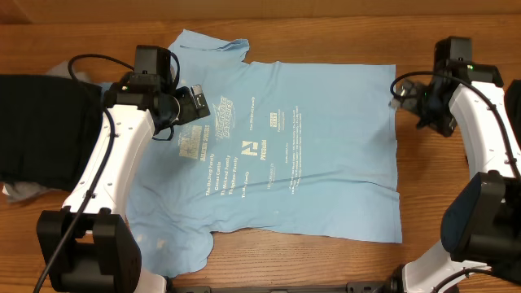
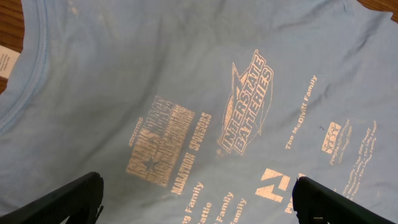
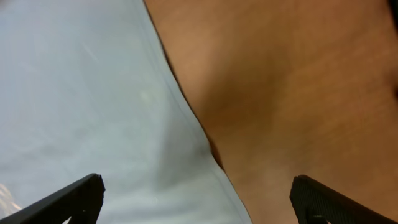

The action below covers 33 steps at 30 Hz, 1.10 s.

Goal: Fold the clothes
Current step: 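Lower the right gripper to the shirt's right side and grasp the edge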

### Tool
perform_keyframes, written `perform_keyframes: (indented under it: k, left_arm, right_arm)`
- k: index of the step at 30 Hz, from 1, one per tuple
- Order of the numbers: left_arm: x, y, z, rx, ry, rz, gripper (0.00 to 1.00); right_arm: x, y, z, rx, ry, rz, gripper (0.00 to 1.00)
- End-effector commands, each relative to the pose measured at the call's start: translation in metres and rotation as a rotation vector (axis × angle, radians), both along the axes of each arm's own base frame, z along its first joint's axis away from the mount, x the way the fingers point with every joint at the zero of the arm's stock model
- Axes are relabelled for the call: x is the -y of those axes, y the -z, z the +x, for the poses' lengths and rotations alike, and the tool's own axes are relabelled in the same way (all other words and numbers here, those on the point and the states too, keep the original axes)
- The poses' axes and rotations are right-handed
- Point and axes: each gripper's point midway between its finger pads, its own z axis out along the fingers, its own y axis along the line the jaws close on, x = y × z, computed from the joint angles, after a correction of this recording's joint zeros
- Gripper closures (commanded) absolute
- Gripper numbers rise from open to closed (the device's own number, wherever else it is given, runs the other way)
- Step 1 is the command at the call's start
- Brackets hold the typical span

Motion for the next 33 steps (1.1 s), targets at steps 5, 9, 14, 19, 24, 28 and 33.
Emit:
perform_keyframes:
  k: [5, 9, 14, 19, 24, 28, 33]
  left_arm:
    - [0.0, -0.009, 0.003, 0.026, 0.006, -0.005, 0.0]
    - [0.0, -0.009, 0.003, 0.026, 0.006, -0.004, 0.0]
    - [0.0, -0.009, 0.003, 0.026, 0.006, -0.004, 0.0]
    - [0.0, -0.009, 0.003, 0.026, 0.006, -0.005, 0.0]
    - [0.0, -0.009, 0.003, 0.026, 0.006, -0.004, 0.0]
    - [0.0, -0.009, 0.003, 0.026, 0.006, -0.004, 0.0]
    - [0.0, -0.009, 0.003, 0.026, 0.006, -0.004, 0.0]
  right_arm:
    - [-0.031, -0.014, 0.016, 0.086, -0.053, 0.181, 0.0]
    - [-0.031, -0.005, -0.007, -0.014, -0.044, 0.192, 0.32]
    - [-0.036, 0.003, -0.06, -0.232, -0.02, 0.213, 0.96]
    - [-0.047, 0.003, -0.106, -0.419, -0.011, 0.251, 0.96]
    - [-0.057, 0.023, -0.139, -0.55, 0.006, 0.268, 0.96]
    - [-0.067, 0.057, -0.168, -0.642, 0.056, 0.272, 0.96]
    - [-0.079, 0.088, -0.195, -0.702, 0.078, 0.264, 0.96]
